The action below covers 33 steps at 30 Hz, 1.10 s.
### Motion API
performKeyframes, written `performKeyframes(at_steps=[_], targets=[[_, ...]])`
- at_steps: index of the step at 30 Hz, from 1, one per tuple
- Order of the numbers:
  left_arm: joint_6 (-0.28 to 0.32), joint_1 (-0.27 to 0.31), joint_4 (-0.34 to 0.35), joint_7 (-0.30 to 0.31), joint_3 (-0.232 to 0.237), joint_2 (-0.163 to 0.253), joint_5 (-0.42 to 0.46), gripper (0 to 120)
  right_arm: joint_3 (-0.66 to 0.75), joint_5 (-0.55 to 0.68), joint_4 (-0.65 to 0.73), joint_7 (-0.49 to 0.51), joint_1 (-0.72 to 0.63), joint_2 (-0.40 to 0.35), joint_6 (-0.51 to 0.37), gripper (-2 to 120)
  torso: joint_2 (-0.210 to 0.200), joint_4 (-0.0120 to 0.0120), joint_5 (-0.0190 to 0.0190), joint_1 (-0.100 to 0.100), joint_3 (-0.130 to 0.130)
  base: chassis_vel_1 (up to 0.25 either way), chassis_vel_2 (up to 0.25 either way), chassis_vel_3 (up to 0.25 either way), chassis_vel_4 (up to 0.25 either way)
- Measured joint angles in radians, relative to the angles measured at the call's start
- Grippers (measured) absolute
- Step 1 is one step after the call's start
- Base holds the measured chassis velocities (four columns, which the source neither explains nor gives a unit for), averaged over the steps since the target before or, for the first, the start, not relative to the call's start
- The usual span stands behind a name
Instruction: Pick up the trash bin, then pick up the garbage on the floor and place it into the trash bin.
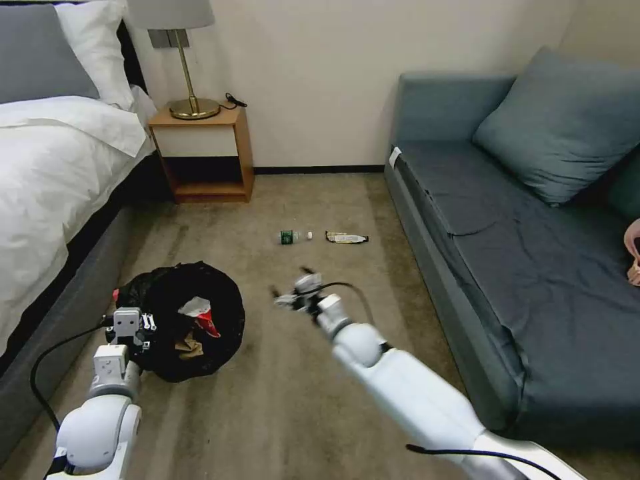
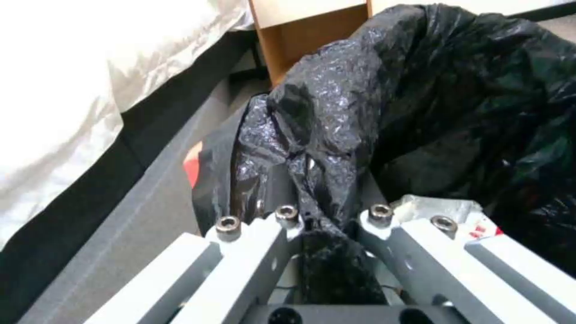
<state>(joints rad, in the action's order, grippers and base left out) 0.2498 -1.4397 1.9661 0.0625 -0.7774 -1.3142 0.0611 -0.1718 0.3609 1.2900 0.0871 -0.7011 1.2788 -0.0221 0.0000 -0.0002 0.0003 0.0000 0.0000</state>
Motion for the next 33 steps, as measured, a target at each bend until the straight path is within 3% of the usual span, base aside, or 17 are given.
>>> performKeyframes(at_steps=[7,33], targets=[[-0.002,-0.025,0.028,0.005,-0.010,-0.013,-0.009,4,0.105,0.029,-0.046,-0.002,-0.054,-0.016,-0.005,100,0.000,0.0001,0.0000,0.000,0.000,0.000,0.000,0.000,0.000],[-0.022,-0.073,0.064,0.005,-0.019,-0.032,-0.026,4,0.177,-0.002,-0.036,-0.067,-0.179,-0.006,0.035,100,0.000,0.0002,-0.0003,0.000,0.000,-0.003,0.003,0.004,-0.005]])
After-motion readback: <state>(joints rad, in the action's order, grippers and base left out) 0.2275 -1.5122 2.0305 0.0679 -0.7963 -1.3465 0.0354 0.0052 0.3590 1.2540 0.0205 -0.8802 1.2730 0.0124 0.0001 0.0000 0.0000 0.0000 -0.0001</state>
